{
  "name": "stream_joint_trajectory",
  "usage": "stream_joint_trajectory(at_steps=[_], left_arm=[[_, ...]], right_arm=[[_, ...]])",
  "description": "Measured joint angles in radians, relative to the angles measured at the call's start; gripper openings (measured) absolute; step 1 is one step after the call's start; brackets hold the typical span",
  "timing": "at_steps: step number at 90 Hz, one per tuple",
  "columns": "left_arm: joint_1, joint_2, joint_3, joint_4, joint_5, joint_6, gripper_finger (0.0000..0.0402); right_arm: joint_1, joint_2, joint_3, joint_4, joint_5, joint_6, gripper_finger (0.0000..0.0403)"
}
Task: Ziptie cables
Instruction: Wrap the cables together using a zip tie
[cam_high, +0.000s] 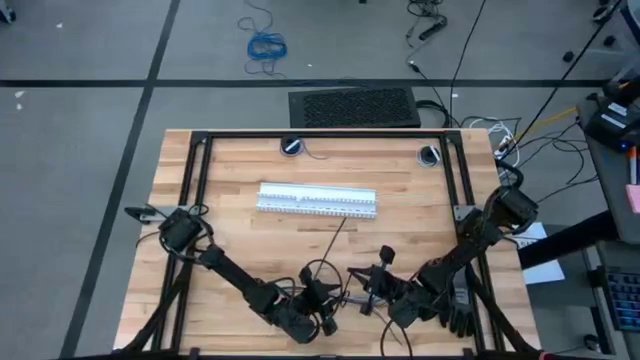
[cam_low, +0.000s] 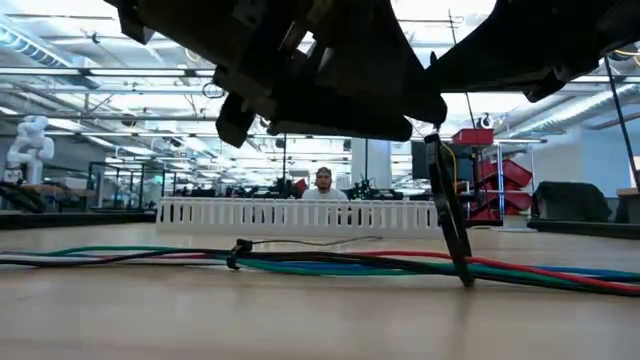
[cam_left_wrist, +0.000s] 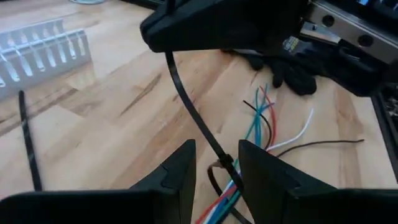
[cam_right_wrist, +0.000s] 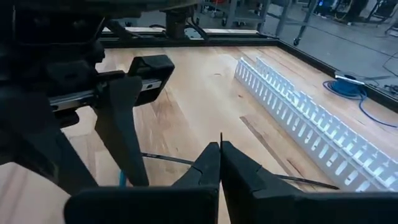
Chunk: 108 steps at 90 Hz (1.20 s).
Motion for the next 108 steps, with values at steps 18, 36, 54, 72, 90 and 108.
stream_joint_trajectory(at_steps=[18,36,54,72,90,108], left_arm=[[0.008,0.007,0.0,-0.001,0.0,0.001,0.0118],[0.014,0.007,0.0,-0.003,-0.001,0.001,0.0118],[0.023,0.007,0.002,-0.093,-0.001,-0.065,0.0118],[0.024,0.007,0.002,-0.099,0.0,-0.076,0.0118],[0.027,0.007,0.002,-0.1,0.01,-0.075,0.0102],[0.026,0.007,0.002,-0.1,0.032,-0.049,0.005]], right_arm=[[-0.009,0.0,0.0,0.0,-0.001,0.001,0.0],[-0.009,0.0,0.0,0.0,-0.002,0.001,0.0],[-0.009,0.0,0.0,0.001,-0.002,0.0,0.0],[-0.009,0.0,0.0,0.001,-0.002,0.0,0.0],[-0.009,0.0,0.0,0.004,-0.003,-0.002,0.0],[-0.009,0.0,0.0,0.005,0.002,-0.003,0.0]])
